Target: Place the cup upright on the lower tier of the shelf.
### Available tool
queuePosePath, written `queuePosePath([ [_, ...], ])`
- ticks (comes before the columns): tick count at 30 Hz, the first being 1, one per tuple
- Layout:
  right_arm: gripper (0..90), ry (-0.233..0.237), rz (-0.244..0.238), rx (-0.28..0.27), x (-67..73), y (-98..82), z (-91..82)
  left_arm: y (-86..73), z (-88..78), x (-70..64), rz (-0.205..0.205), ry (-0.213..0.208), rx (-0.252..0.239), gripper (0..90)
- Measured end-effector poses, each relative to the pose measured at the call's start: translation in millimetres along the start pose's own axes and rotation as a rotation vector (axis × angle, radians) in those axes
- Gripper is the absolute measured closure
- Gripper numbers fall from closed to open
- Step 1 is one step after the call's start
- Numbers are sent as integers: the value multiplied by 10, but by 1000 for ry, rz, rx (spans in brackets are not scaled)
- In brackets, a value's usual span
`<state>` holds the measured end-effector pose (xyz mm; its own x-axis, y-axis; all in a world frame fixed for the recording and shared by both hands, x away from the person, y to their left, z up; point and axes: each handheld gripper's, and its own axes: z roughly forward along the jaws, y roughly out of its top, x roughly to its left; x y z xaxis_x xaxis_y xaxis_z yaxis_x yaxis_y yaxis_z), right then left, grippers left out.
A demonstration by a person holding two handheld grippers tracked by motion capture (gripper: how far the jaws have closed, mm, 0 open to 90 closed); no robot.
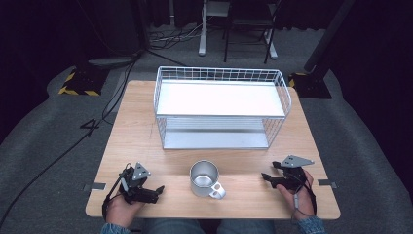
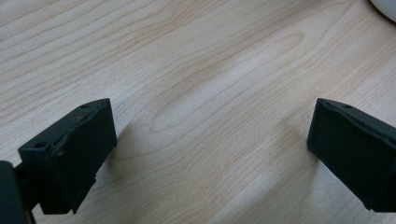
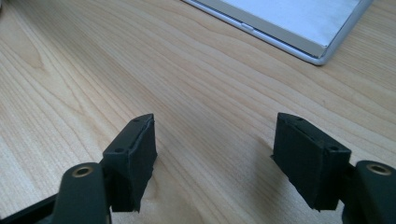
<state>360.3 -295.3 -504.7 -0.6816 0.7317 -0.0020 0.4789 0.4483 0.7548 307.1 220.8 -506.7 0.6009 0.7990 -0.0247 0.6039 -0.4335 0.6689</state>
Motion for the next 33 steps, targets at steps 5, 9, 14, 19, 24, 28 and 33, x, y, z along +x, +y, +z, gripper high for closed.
queuePosePath([
  [5,305,0,-2,0,2,-1,-1,3,1,-3,-3,3,2,19],
  [9,305,2,-3,-1,13,-3,-4,10,5,1,3,7,2,19],
  [14,305,3,-4,0,15,-4,-5,35,-6,-12,-35,25,14,58],
  [19,305,5,-5,0,17,-4,-5,80,-10,-53,-63,23,10,32],
  [24,305,7,-5,0,17,-4,-5,122,-88,-87,-63,30,-48,18],
  [28,305,7,-5,0,16,-4,-5,132,-158,-103,-68,21,-107,17],
  [33,305,7,-6,0,15,-4,-5,139,-205,-135,-51,-25,-177,17],
])
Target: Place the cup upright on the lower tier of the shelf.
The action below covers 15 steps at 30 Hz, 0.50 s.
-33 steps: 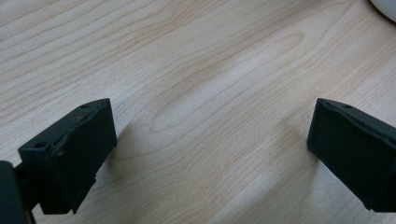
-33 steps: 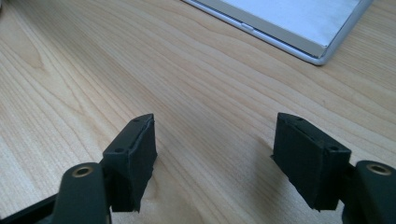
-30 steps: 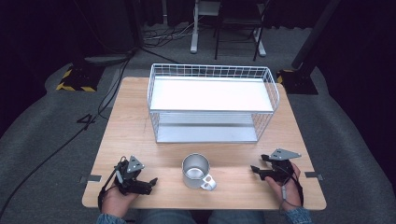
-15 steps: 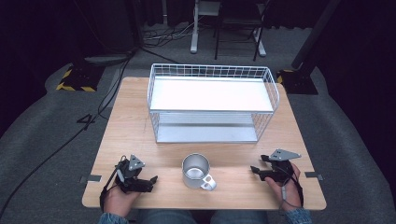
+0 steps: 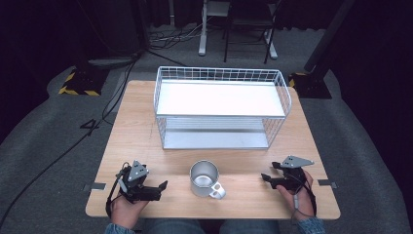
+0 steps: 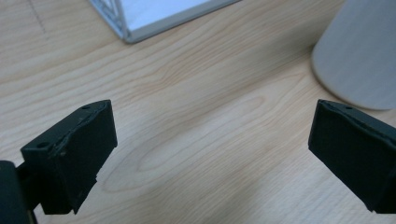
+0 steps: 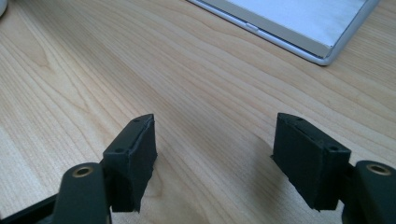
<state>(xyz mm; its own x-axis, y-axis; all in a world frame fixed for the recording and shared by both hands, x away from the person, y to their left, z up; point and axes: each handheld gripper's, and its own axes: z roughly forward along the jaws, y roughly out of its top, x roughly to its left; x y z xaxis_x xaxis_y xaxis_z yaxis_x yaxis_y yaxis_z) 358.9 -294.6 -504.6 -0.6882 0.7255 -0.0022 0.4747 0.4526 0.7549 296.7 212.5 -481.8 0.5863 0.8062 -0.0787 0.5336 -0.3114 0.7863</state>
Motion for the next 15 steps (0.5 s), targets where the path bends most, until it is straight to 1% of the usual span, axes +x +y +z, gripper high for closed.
queuePosePath([
  [2,305,0,0,0,0,0,0,11,-20,-30,0,-19,-32,17],
  [3,305,1,1,1,1,0,-1,24,-38,-51,13,-26,-56,17],
  [4,305,1,1,0,1,0,-1,29,-53,-67,18,-27,-66,17],
  [5,305,2,1,0,2,0,0,29,-53,-67,18,-27,-66,17],
  [6,305,2,1,0,2,0,0,33,-67,-82,21,-30,-80,17],
  [7,305,3,0,0,3,0,-1,34,-102,-107,21,-38,-109,17],
  [8,305,3,0,0,3,0,-1,31,-115,-118,21,-43,-124,17],
  [9,305,3,0,0,3,0,-1,31,-115,-118,21,-43,-124,17],
  [10,305,4,-1,0,3,0,-1,26,-128,-133,16,-49,-136,17],
  [15,305,5,-3,0,3,0,0,8,-173,-190,34,-54,-176,17],
])
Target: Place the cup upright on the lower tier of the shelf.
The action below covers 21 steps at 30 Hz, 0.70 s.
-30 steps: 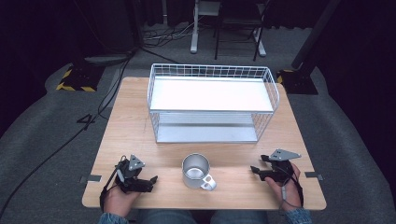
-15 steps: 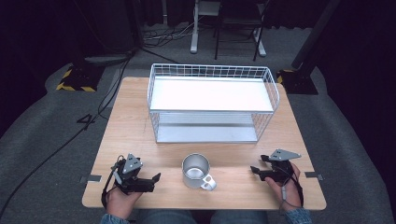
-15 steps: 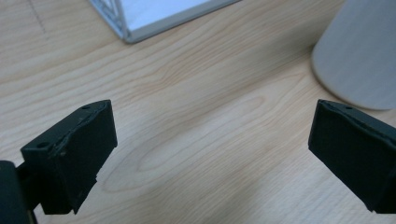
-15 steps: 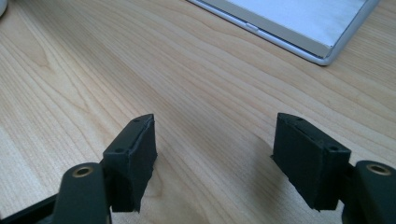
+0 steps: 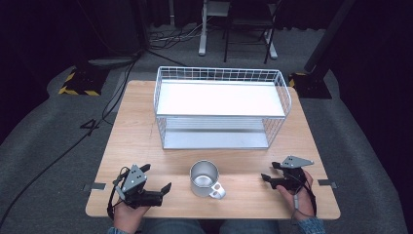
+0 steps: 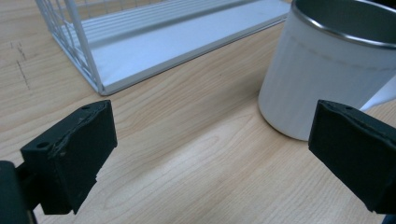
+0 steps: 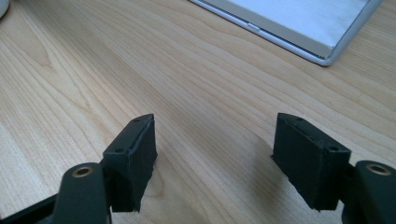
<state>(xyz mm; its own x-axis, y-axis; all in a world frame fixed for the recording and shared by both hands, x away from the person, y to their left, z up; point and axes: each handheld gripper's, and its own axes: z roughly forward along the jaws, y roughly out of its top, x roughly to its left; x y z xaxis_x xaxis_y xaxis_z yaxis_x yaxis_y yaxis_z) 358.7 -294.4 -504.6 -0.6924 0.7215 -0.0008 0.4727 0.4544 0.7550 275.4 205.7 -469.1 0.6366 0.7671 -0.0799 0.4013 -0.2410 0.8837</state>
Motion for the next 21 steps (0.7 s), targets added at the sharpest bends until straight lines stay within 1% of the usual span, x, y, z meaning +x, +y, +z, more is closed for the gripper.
queuePosePath([
  [2,305,0,0,0,0,0,0,0,-5,-18,1,-3,-11,16],
  [5,305,0,0,0,0,0,0,-3,7,-54,-2,-24,-14,16],
  [6,305,0,0,0,0,0,0,-3,22,-77,6,-36,-12,16],
  [9,305,0,0,0,0,0,0,6,39,-113,11,-41,-14,16],
  [10,305,0,1,0,1,0,0,15,46,-124,20,-45,-14,16],
  [11,305,0,0,0,0,0,0,21,54,-139,21,-50,-18,15],
  [17,307,0,-2,0,1,0,-1,63,121,-223,31,-97,-11,15],
  [18,312,0,-4,-1,2,-1,-1,84,150,-260,41,-112,-10,14],
  [19,312,0,-4,-1,2,-1,-1,84,150,-260,41,-112,-10,14],
  [21,312,1,-6,-1,2,-1,-1,106,188,-299,52,-132,-12,11],
])
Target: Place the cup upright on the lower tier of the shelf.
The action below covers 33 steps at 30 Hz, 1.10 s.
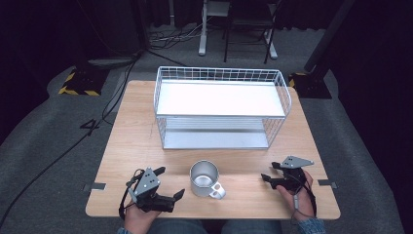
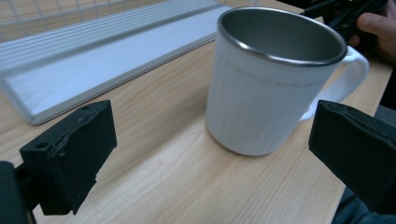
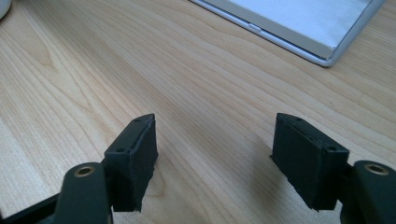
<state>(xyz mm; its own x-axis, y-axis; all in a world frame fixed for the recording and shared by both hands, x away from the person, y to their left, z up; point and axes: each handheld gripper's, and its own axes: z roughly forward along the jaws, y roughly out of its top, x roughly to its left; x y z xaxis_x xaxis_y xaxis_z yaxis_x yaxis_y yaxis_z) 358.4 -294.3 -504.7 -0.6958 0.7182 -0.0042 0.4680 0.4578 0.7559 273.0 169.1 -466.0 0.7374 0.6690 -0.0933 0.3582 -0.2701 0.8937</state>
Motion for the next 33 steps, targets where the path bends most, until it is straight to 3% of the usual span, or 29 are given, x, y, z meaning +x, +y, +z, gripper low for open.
queuePosePath([
  [10,312,0,0,0,0,0,0,67,189,-107,29,-47,19,0],
  [17,313,-1,-4,-2,2,-1,0,68,327,-165,22,-83,20,0],
  [24,313,-3,-7,0,5,-1,-2,90,440,-212,35,-84,16,0],
  [33,313,-6,-7,-2,8,-2,-2,93,631,-258,51,-92,50,0],
])
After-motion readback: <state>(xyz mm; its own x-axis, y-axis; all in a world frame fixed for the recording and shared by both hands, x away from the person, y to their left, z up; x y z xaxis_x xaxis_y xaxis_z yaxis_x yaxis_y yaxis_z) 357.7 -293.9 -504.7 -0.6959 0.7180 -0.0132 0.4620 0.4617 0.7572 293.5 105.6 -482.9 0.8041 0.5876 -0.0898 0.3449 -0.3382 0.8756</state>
